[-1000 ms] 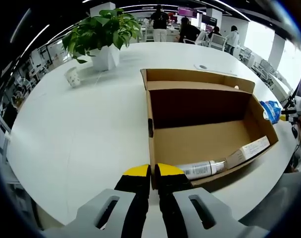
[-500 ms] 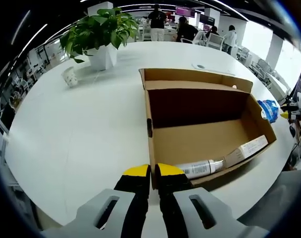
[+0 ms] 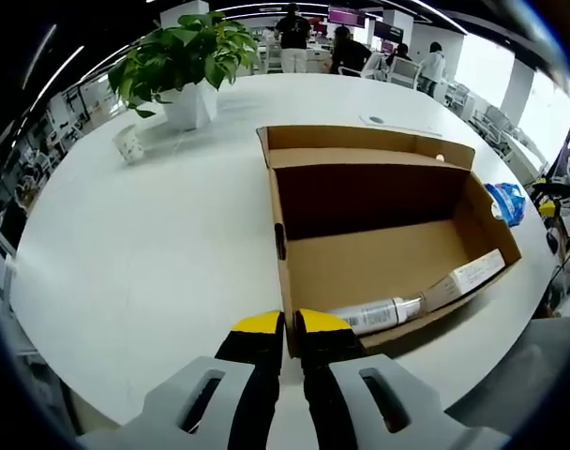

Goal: Operate the shoe box by opening the lid, removing the specified soft item, and placing it in the target area until the item is outside and the box remains undamaged.

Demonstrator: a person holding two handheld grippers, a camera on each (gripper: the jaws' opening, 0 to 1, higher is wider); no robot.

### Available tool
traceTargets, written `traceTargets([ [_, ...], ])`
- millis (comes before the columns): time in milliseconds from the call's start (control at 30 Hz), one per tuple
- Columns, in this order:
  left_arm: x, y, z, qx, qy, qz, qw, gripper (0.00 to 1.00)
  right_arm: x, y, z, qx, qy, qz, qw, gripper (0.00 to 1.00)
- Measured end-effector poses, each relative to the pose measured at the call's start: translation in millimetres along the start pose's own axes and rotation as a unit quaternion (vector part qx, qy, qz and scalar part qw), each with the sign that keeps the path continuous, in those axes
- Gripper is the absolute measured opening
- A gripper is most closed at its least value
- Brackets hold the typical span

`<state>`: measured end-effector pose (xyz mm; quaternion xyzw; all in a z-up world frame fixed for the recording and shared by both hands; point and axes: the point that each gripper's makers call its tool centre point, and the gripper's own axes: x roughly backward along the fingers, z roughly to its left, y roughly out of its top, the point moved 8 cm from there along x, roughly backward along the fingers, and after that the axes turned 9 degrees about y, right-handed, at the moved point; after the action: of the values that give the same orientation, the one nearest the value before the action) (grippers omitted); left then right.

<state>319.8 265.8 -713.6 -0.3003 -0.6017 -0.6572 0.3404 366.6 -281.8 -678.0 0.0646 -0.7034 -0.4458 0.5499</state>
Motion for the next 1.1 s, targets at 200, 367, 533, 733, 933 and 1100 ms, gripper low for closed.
traceTargets([
  [200, 1, -1.5, 0.6, 0.009, -0.006, -0.002, 0.9999, 0.04, -10, 30.9, 16, 0.032, 0.037, -0.007, 0.9988, 0.45],
  [367, 1, -1.4, 0.7, 0.016, -0.009, 0.0, 0.9998, 0.04, -21, 55.1, 31, 0.058, 0.071, -0.009, 0.9958, 0.45],
  [533, 1, -2.0, 0.3, 0.027, -0.009, 0.001, 0.9996, 0.03, -33, 76.7, 45, 0.08, 0.102, -0.014, 0.9914, 0.44],
  [733, 2, -2.3, -1.4, 0.033, -0.003, 0.0, 0.9994, 0.02, -54, 99.8, 58, 0.108, 0.142, -0.013, 0.9839, 0.44],
  [933, 3, -2.3, -2.1, 0.04, -0.001, -0.001, 0.9992, 0.02, -75, 117.7, 75, 0.13, 0.178, -0.008, 0.9753, 0.44],
  [1100, 3, -2.5, -2.8, 0.042, 0.002, -0.003, 0.9991, 0.02, -89, 129.5, 85, 0.143, 0.193, -0.007, 0.9707, 0.44],
])
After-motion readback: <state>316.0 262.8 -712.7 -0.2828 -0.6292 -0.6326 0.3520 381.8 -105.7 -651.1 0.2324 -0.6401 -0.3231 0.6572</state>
